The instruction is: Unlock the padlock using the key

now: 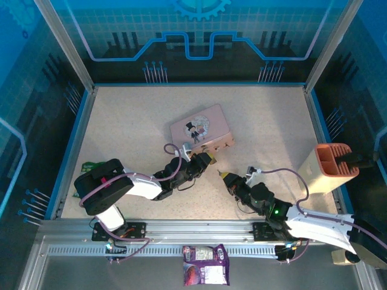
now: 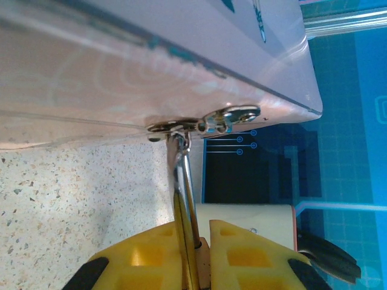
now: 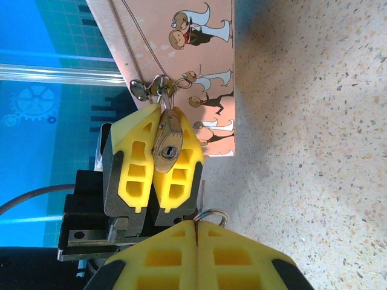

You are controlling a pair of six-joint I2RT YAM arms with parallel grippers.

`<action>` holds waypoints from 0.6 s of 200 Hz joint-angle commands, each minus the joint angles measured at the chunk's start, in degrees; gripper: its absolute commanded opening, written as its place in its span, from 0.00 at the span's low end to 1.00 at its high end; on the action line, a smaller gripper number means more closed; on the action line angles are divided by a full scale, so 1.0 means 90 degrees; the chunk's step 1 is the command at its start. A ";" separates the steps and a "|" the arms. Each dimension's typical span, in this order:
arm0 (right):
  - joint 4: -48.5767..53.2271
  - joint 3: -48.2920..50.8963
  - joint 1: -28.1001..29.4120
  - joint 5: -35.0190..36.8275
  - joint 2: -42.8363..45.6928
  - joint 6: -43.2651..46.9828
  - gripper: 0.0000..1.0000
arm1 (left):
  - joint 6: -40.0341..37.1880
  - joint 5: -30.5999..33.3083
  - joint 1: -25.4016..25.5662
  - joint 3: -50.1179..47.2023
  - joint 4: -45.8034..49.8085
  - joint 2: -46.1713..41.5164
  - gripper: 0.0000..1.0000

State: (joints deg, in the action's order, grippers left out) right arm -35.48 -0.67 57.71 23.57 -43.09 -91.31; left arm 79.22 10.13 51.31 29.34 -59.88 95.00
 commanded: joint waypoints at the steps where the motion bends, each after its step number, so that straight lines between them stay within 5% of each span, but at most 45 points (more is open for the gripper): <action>1: -0.0686 0.0119 -0.0082 0.0093 -0.0171 0.0019 0.00 | 0.0248 0.0052 0.0080 0.0100 -0.1286 -0.0065 0.00; 120: -0.1058 -0.0099 -0.0270 -0.0292 -0.0495 0.0095 0.00 | 0.0244 0.0053 0.0108 0.0104 -0.1345 -0.0021 0.00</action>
State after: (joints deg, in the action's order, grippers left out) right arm -42.28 -0.69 55.81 20.82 -47.70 -91.22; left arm 79.61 10.35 51.62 29.34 -59.90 95.20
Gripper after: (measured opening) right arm 0.060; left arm 0.130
